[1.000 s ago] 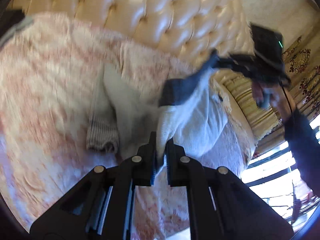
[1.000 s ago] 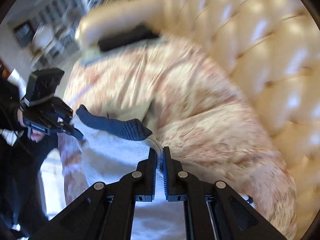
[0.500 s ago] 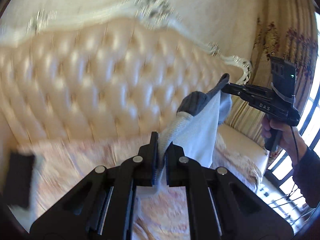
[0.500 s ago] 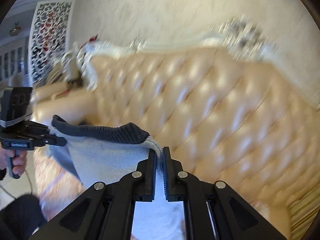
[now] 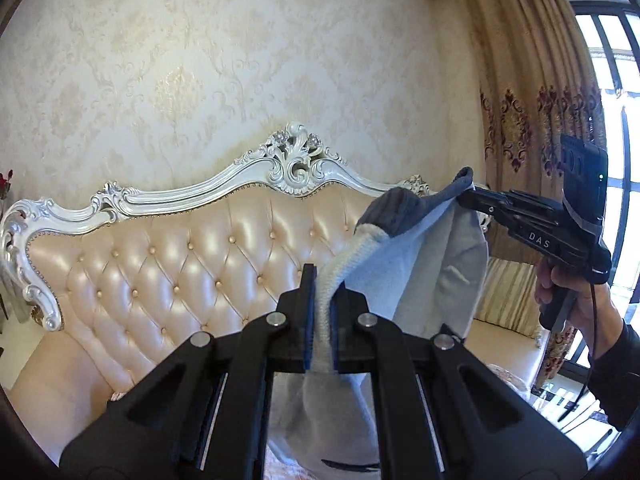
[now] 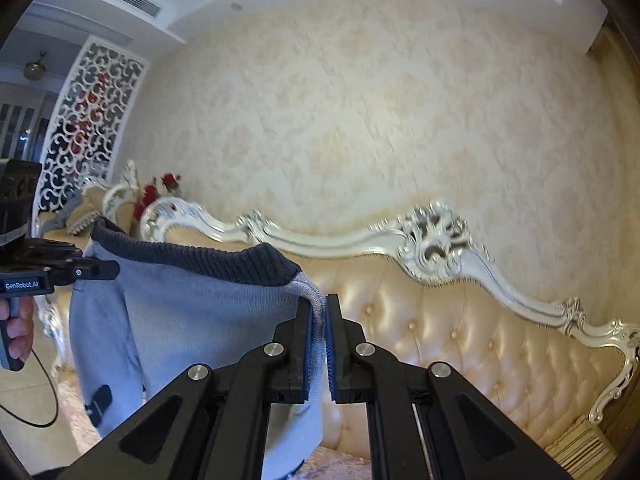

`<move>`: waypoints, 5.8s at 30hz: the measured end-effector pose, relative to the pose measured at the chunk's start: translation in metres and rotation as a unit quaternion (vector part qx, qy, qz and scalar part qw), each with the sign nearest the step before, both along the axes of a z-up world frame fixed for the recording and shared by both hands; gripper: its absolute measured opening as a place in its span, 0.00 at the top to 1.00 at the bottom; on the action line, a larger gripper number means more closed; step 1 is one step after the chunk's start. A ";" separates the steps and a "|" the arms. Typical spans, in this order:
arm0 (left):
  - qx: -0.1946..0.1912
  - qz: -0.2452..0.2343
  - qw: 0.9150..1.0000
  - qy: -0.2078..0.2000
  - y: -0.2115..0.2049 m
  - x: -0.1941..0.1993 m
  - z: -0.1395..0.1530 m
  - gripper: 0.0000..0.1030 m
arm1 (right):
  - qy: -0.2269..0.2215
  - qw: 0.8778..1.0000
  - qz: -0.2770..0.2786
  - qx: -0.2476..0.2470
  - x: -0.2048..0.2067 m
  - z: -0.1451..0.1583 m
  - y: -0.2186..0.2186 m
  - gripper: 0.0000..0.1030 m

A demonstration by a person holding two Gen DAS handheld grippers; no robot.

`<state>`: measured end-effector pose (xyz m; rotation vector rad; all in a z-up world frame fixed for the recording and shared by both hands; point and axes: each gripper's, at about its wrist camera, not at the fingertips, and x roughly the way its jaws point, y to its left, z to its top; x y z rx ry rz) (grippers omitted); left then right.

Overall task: Fold clothes
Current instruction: 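Lift the sweater by the collar with both tools and shake it out, then lay the sweater flat on the throw and open both tools, then grasp the ribbed hem with the left tool while the right tool pinches the sleeve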

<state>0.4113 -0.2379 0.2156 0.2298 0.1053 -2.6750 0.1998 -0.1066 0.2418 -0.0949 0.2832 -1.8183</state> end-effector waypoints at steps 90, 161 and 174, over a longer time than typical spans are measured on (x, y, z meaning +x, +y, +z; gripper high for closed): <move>0.257 -0.050 0.903 -0.341 -0.043 -0.077 -0.460 0.63 | -0.281 0.923 -0.079 0.251 -0.066 -0.417 0.009 0.31; 0.327 0.174 0.892 -0.258 -0.297 0.028 -0.388 0.48 | -0.469 0.824 -0.127 0.290 -0.189 -0.503 0.035 0.49; 0.337 0.143 0.911 -0.190 -0.247 0.040 -0.356 0.48 | -0.494 0.801 -0.117 0.319 -0.188 -0.522 0.040 0.97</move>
